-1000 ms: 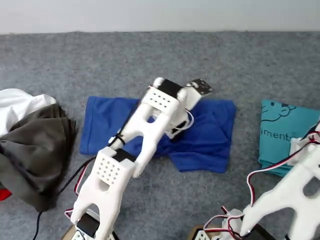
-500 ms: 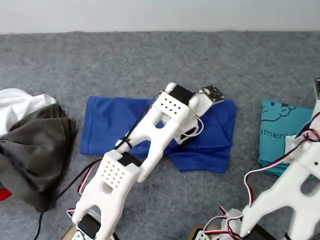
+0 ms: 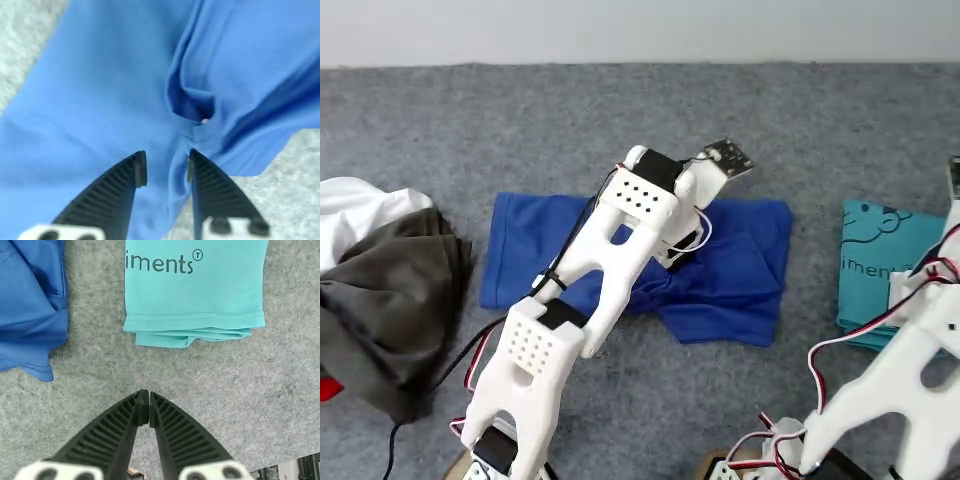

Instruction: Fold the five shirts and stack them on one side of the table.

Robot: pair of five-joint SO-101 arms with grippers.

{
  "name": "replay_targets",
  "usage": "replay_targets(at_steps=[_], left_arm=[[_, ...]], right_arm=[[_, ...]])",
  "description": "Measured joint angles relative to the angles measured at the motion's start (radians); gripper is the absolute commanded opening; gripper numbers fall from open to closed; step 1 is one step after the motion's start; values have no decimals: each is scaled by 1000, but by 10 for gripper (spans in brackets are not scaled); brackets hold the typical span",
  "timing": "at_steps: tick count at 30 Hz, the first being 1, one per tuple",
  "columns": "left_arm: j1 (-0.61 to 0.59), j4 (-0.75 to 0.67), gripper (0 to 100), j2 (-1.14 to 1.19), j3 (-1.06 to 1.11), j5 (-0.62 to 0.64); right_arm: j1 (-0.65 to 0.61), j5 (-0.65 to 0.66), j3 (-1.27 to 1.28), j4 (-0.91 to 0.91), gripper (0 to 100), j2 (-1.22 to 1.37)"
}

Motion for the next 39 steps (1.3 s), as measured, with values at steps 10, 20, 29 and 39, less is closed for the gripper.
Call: replay_targets(at_steps=[10, 20, 29, 39], left_arm=[[80, 0, 141, -74, -44, 0], [3, 0, 137, 57, -34, 0], [-58, 0, 137, 66, -29, 0], [-57, 0, 137, 14, -84, 0]], right_arm=[[0, 0, 0, 0, 10, 0], [0, 0, 94, 0, 9, 0], [97, 0, 163, 0, 11, 0], [103, 0, 167, 0, 11, 0]])
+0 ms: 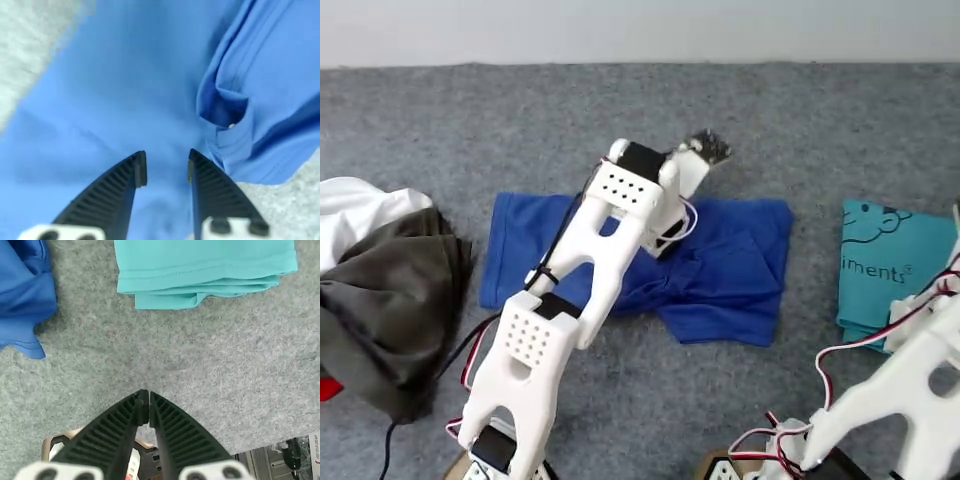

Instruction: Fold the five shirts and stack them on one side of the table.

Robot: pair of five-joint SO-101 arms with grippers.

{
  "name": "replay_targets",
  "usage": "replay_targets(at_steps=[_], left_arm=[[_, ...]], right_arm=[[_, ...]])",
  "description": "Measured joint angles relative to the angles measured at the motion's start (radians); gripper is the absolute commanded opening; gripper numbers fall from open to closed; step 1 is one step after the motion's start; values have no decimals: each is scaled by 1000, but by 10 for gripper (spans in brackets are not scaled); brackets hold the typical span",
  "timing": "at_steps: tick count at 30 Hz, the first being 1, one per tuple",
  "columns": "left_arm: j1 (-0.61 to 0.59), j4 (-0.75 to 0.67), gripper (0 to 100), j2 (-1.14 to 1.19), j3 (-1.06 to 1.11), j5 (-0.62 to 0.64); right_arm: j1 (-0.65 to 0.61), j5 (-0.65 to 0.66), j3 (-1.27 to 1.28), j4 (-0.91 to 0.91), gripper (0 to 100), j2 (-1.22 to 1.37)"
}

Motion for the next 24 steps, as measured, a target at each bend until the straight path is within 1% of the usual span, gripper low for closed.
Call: replay_targets(at_steps=[3, 7, 11, 17, 24], left_arm=[[34, 0, 137, -55, -32, 0], [107, -5, 137, -68, -31, 0], [152, -57, 138, -48, -21, -2], [137, -64, 137, 78, -21, -2], [23, -48, 137, 101, -15, 3]], right_arm=[[0, 0, 0, 0, 9, 0], [0, 0, 0, 0, 12, -48], [0, 0, 3, 0, 12, -114], [0, 0, 77, 0, 12, -180], [0, 0, 180, 0, 12, -285]])
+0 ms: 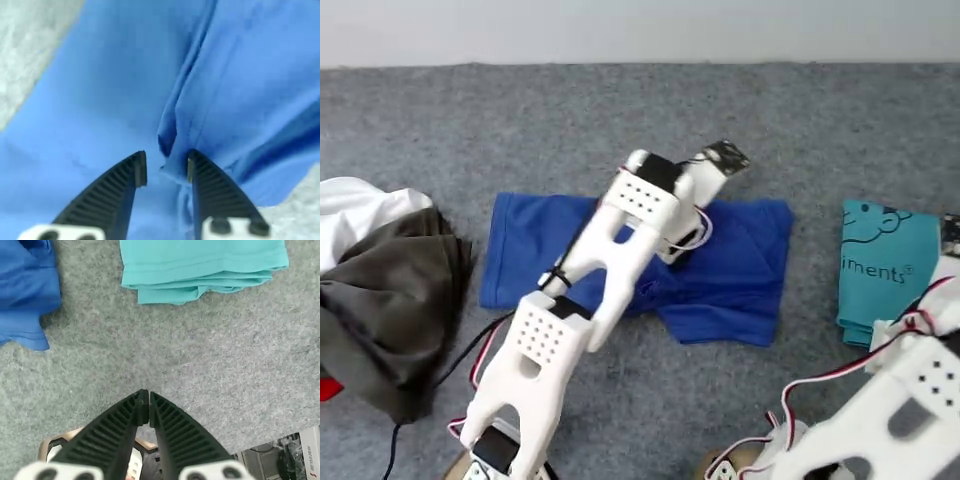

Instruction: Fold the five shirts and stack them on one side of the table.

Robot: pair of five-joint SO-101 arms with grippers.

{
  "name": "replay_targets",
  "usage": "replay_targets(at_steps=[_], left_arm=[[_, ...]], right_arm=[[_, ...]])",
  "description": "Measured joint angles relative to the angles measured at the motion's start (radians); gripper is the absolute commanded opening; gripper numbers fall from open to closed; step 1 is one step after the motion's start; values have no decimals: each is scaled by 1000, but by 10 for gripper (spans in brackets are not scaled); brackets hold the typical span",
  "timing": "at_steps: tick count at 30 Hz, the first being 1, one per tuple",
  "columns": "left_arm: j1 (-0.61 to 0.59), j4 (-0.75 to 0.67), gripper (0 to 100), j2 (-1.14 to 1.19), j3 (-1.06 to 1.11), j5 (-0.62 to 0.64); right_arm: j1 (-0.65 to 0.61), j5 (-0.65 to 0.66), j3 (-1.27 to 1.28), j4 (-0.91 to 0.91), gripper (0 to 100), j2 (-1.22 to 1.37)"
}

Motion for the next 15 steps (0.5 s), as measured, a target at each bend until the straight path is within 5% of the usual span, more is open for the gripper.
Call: replay_targets(at_steps=[15], left_arm=[[-32, 38, 137, -2, 68, 0]], right_arm=[[0, 0, 37, 0, 12, -143]])
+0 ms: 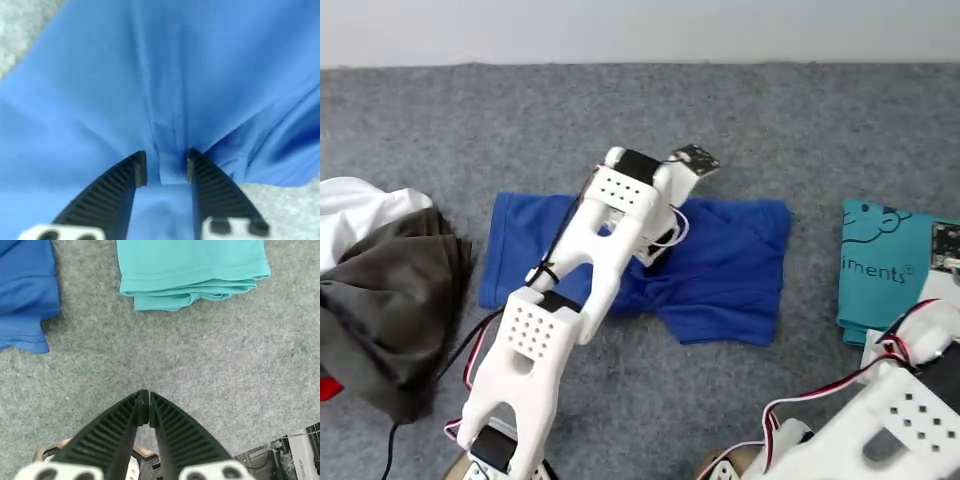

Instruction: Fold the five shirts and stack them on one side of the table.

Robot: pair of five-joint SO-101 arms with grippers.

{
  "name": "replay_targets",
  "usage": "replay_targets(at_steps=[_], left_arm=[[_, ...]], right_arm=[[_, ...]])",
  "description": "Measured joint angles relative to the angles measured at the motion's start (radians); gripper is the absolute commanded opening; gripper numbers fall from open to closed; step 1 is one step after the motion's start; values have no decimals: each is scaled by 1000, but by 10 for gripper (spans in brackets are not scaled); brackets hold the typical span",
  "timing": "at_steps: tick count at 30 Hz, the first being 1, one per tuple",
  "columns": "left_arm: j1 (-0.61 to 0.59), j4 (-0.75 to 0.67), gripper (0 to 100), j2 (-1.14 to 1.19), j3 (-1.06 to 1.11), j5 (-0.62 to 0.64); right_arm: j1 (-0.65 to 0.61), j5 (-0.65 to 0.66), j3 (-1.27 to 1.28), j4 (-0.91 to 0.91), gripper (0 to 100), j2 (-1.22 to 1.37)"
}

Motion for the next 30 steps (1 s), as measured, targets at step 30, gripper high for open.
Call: replay_targets(at_steps=[30], left_arm=[[-61, 12, 137, -608, 215, 80]], right_arm=[[-361, -51, -32, -150, 12, 397]])
